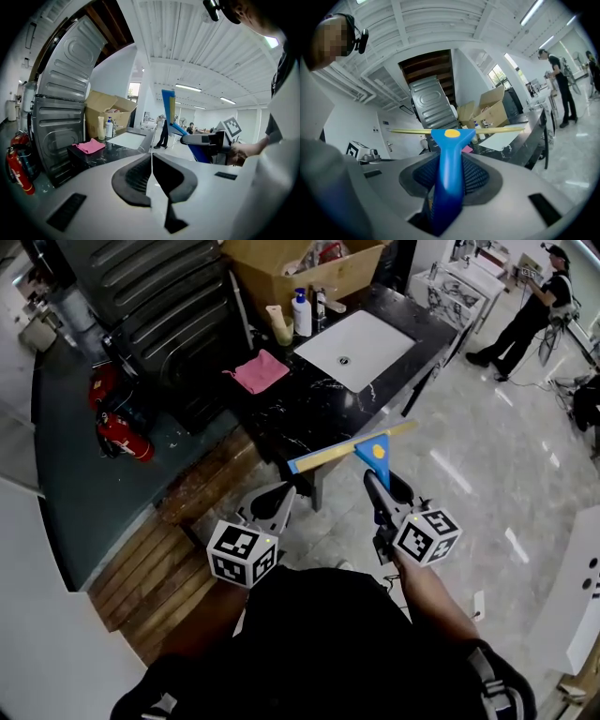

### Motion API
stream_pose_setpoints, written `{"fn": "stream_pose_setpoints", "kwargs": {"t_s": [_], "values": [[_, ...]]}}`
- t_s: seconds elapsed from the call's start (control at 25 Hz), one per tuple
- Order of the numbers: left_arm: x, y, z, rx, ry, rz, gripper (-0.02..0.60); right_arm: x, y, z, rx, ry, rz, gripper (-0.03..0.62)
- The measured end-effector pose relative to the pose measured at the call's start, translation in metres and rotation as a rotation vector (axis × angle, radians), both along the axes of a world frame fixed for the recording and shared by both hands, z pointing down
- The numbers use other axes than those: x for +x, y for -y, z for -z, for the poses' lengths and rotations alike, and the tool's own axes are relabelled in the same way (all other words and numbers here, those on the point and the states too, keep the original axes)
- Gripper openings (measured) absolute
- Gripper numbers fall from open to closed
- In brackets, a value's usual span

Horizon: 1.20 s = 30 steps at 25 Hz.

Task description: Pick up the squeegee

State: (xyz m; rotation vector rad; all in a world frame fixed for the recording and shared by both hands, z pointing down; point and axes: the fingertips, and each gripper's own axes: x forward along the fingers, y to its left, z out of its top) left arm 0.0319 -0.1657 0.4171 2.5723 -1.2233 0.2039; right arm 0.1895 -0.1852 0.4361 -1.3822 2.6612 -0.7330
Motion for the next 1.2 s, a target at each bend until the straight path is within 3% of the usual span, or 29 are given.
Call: {"fn": "stream_pose_setpoints", "kwargs": {"t_s": [0.4,0.64,0.8,1.2], "values": [[-0.02,-0.008,0.001,-0.007,-0.02,-0.063,0.02,-0.028,-0.023,0.006,-0.008,0.005,-0.049,0.138],[-0.045,-0.01,-0.015,-0.047,-0.029,-0.038,0.02,-0.045,-0.028,-0.01,-0.056,0.043,-0.047,0.138],[-0.051,-0.006,-0.016,-0.05,-0.035,-0.034,0.02,-0.051,-0.035,-0.014,-0.084,0.017,-0.049,0.138],[-0.056,-0.003,-0.015,-0.047,-0.037,-0.041,0.02,-0.058,-0.036,-0.016,-0.081,0.013,-0.046,0.138]]}}
